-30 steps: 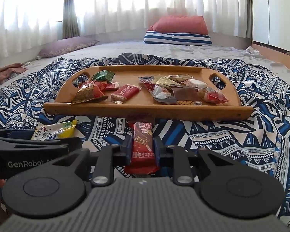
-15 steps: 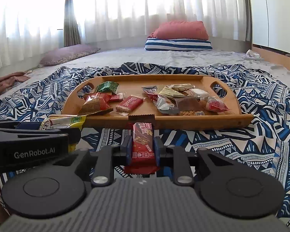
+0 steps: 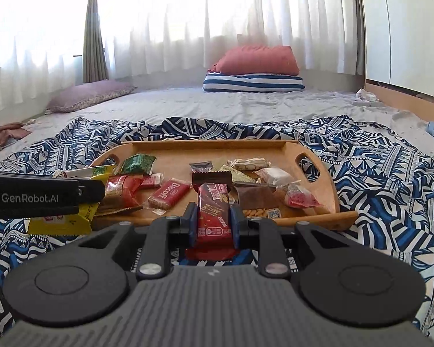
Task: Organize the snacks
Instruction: 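Carry the yellow bag with the left tool while the right tool carries the red bar over the tray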
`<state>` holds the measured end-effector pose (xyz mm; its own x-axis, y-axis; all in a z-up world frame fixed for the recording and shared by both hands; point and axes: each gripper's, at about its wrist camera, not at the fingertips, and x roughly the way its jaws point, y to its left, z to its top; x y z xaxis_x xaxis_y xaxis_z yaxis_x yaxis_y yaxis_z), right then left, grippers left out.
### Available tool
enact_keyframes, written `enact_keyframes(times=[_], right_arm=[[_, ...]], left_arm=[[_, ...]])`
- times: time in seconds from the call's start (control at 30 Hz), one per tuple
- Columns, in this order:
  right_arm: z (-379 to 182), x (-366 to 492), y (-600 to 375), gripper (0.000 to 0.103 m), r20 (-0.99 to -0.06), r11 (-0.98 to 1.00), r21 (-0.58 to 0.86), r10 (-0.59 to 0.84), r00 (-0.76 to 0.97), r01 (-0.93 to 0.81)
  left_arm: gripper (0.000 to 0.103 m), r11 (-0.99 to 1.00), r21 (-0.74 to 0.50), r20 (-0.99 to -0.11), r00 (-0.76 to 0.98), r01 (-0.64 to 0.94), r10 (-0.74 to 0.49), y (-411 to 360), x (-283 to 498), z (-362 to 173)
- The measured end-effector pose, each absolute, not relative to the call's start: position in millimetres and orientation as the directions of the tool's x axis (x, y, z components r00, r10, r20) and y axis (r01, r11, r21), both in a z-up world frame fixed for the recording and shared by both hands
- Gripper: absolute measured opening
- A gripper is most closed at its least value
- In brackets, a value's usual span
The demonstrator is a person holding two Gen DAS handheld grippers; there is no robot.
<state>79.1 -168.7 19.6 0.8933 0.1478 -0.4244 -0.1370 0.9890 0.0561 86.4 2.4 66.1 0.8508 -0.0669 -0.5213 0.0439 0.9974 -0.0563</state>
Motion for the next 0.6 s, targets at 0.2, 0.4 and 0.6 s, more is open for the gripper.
enact_keyframes(times=[0.2,0.4,0.6], right_arm=[[29,101,-172,0.028,-0.424,0.991,0.05,0.137,0.895,-0.128],[32,130,-171,0.028,-0.441,0.991,0.025,0.131,0.888,-0.134],[36,177,-173,0.028,-0.48,0.988,0.065,0.154,0.864,-0.14]], left_arm=[[0.054,0.993,-0.106,-0.534,0.84,0.049,-0.098,9,116,74],[0.054,0.989,-0.133,-0.55,0.826,0.063,-0.126,9,155,77],[0.054,0.988,-0.147,-0.573,0.809,0.053,-0.129,1,210,79]])
